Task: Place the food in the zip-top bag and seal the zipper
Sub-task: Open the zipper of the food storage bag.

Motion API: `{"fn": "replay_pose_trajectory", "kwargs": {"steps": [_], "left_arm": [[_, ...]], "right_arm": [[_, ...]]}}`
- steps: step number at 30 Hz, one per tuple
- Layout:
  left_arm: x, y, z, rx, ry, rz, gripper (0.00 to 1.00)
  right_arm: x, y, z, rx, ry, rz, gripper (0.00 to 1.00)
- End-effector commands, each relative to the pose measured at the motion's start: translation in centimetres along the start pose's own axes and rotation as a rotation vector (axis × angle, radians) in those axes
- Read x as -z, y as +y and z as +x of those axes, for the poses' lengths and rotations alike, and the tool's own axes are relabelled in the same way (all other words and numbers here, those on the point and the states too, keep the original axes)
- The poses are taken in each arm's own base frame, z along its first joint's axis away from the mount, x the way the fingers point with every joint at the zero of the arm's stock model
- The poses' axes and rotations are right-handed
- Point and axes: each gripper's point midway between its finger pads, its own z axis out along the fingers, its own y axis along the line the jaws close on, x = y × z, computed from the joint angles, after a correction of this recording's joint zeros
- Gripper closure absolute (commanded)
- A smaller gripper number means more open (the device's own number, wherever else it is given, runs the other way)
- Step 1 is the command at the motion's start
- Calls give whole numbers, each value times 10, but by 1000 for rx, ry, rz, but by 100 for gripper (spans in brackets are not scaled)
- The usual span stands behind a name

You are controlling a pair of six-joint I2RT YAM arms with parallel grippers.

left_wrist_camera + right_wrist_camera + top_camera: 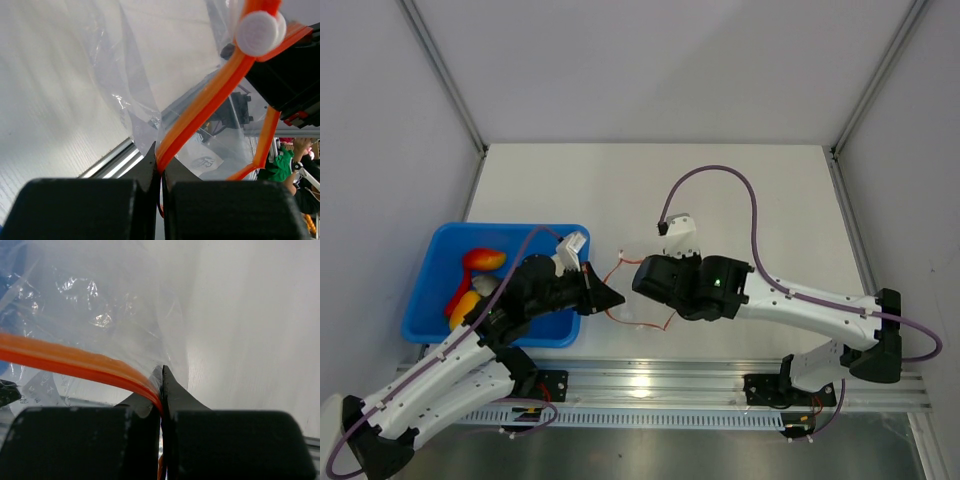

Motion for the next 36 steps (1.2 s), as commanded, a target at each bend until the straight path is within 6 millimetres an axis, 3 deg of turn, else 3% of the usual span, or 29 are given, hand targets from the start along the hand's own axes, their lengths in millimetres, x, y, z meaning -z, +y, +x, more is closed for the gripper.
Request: {"fn": "replay_pose_trajectory", "kwargs": {"steps": [1,7,12,16,20,24,25,30,34,35,36], "left_arm": [[7,-12,-5,-68,7,17,99],[-4,-10,-1,-90,50,26,99],[-14,-2,8,-94,84,31,99],[-9,6,9,-109,55,13,99],[1,-5,4,-145,17,65,98],[8,-15,-2,-167,-13,99,77],[9,-17,-3,-171,-23,108,61],[17,-17,-19,-210,-98,61,24],[30,-11,-41,-214,-187,-40,6],[38,-14,-49,-210,-222,-55,6],[44,-3,-57,-193,-263,-135,5]], "right_arm": [[7,-22,-7,-50,-36,61,100],[10,-22,5,-63,-21,35,100],[14,-25,3,-83,-24,34,100],[16,-27,-4,-128,-46,59,100],[17,-21,-2,-149,-43,52,100],[19,-15,2,-122,-33,46,100],[20,-17,3,-110,-28,55,100],[20,-13,-10,-46,-35,45,100],[12,-16,-17,8,-25,62,100],[8,-20,-18,12,-22,76,100],[6,-21,-17,22,-20,87,100]]}}
